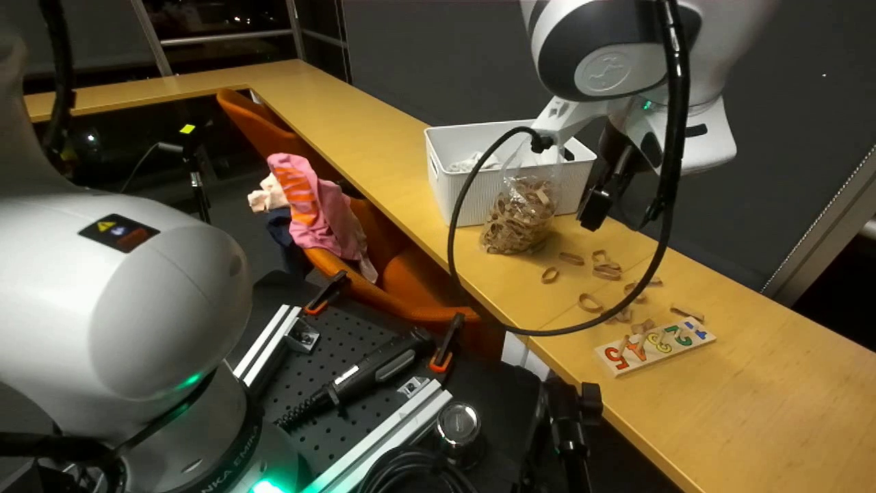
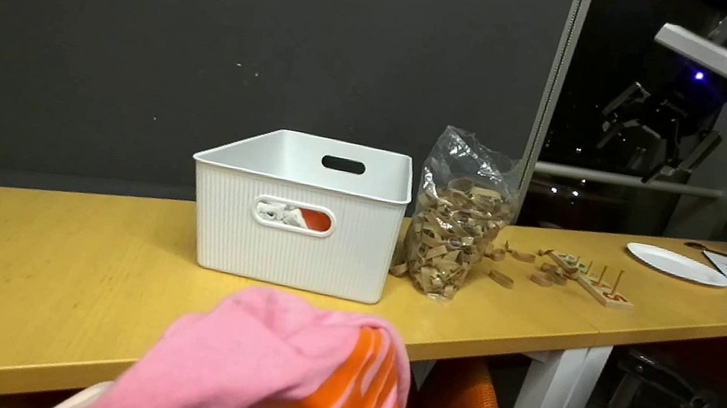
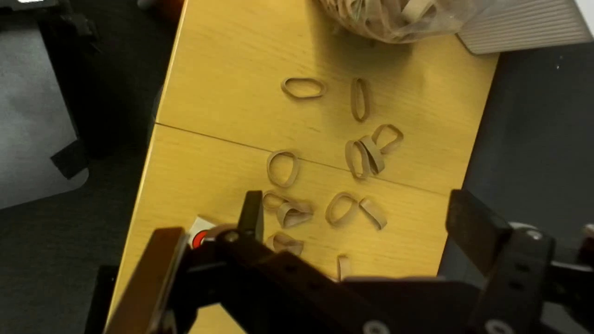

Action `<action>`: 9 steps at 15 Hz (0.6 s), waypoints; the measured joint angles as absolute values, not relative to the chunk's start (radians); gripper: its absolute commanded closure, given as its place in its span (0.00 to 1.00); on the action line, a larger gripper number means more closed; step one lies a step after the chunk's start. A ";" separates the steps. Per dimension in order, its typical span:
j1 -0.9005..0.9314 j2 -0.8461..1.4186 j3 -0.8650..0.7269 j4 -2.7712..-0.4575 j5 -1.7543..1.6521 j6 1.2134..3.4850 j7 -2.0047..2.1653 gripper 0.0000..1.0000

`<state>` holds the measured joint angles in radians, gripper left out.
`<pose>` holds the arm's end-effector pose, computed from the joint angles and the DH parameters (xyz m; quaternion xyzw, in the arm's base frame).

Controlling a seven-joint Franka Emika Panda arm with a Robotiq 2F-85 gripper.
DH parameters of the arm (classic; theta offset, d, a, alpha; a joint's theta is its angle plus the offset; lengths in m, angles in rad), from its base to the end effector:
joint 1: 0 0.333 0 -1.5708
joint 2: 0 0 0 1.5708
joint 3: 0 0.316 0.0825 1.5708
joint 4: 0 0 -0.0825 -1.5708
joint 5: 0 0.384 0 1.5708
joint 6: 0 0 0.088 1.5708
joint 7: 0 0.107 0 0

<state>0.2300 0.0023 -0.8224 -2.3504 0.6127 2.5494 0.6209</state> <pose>0.4266 -0.2963 0.3477 -0.6472 0.7319 -0.0914 0.1927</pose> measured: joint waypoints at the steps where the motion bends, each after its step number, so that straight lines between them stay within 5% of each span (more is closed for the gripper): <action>1: 0.227 0.042 -0.828 -2.318 0.690 2.497 0.575 0.00; 9: -0.179 0.506 -0.496 -2.033 0.857 2.358 0.527 0.00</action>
